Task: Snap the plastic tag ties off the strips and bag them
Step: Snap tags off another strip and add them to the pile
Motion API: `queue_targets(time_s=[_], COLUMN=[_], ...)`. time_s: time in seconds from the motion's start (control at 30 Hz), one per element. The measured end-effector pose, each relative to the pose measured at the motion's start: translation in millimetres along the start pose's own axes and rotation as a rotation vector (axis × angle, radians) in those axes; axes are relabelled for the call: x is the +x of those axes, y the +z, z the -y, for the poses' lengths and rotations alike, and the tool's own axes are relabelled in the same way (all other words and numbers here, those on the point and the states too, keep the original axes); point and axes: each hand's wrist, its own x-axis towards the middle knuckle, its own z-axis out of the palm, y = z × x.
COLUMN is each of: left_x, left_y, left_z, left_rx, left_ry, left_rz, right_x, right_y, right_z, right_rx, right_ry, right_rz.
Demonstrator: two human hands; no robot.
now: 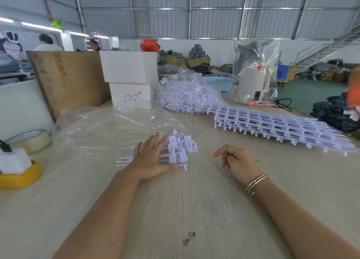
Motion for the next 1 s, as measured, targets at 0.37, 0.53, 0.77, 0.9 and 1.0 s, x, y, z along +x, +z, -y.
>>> queue_targets(time_s=[0.37, 0.53, 0.77, 0.9, 1.0], left_x=[25.0, 20.7, 2.5, -4.0, -7.1], left_y=[-8.7, -5.9, 32.6, 49.8, 48.2], left_z=[-6.5, -23.1, -107.6, -116.5, -113.8], left_rx=[0.302, 0.224, 0.093, 0.14, 0.164], left_ry=[0.056, 0.074, 0.151, 0.096, 0.198], left_rz=[-0.01, 0.005, 0.007, -0.033, -0.136], right_x=[0.5, 0.9, 3.4, 11.3, 32.6], right_y=[5.5, 6.4, 8.9, 8.3, 3.1], right_z=[0.6, -2.9, -3.9, -10.7, -16.8], right_rx=[-0.01, -0.001, 0.029, -0.062, -0.249], right_ry=[-0.029, -0.041, -0.024, 0.06, 0.112], right_rz=[0.133, 0.134, -0.114, -0.235, -0.165])
